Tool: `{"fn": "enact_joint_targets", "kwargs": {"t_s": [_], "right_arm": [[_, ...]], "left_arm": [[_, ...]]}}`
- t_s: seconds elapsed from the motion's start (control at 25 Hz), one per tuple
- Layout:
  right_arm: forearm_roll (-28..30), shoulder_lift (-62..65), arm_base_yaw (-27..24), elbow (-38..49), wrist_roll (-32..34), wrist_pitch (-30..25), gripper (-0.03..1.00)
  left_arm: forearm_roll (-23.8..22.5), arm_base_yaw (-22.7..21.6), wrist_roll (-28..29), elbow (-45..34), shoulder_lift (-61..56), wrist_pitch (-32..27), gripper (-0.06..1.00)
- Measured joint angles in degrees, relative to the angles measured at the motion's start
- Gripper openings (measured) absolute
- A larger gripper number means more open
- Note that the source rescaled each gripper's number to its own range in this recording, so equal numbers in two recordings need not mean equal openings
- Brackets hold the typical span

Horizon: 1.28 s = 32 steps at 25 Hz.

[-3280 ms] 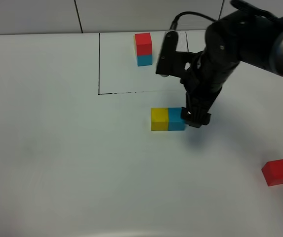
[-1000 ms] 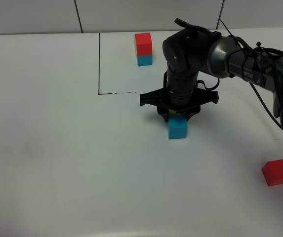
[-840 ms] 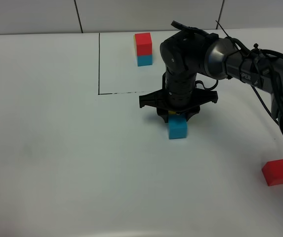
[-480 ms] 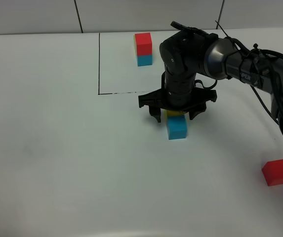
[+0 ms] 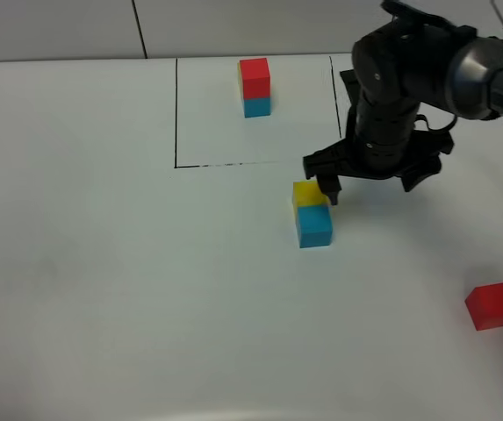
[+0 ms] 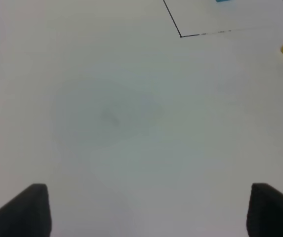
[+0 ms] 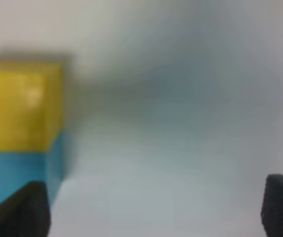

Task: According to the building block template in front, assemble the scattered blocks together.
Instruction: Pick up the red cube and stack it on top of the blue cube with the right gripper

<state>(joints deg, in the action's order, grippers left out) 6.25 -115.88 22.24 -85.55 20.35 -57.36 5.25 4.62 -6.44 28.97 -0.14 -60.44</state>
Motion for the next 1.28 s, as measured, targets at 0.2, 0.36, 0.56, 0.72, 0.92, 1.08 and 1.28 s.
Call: {"fn": "enact_joint_targets", "kwargs": {"t_s": [0.2,0.36,0.56,0.72,0.92,1.08,1.28], "right_arm": [[0.48,9.61,-3.78,14.49,-1.04,4.07,0.74],[0.74,17.44,-6.96,23.36,-1.2,6.27,0.74],[0.97,24.38,-10.35,32.48,-2.24,9.64,0.74],[-2.27,26.85,-12.76,38.49,-7.32,13.53,0.74],[-5.35,27.04,-16.19,43.38,-14.12,17.82,0.74],[-5.63,27.04,-17.81,44.0,-16.44,18.72,0.74],[-5.58,26.95,-18.44,44.8,-17.29,20.51,0.74]], "left_arm": [[0.0,0.0,0.0,0.0,0.0,0.0,0.89],[0.0,0.0,0.0,0.0,0.0,0.0,0.89],[0.0,0.0,0.0,0.0,0.0,0.0,0.89],[0.0,0.0,0.0,0.0,0.0,0.0,0.89],[0.0,0.0,0.0,0.0,0.0,0.0,0.89],[0.0,0.0,0.0,0.0,0.0,0.0,0.89],[0.0,0.0,0.08,0.0,0.0,0.0,0.89]]}}
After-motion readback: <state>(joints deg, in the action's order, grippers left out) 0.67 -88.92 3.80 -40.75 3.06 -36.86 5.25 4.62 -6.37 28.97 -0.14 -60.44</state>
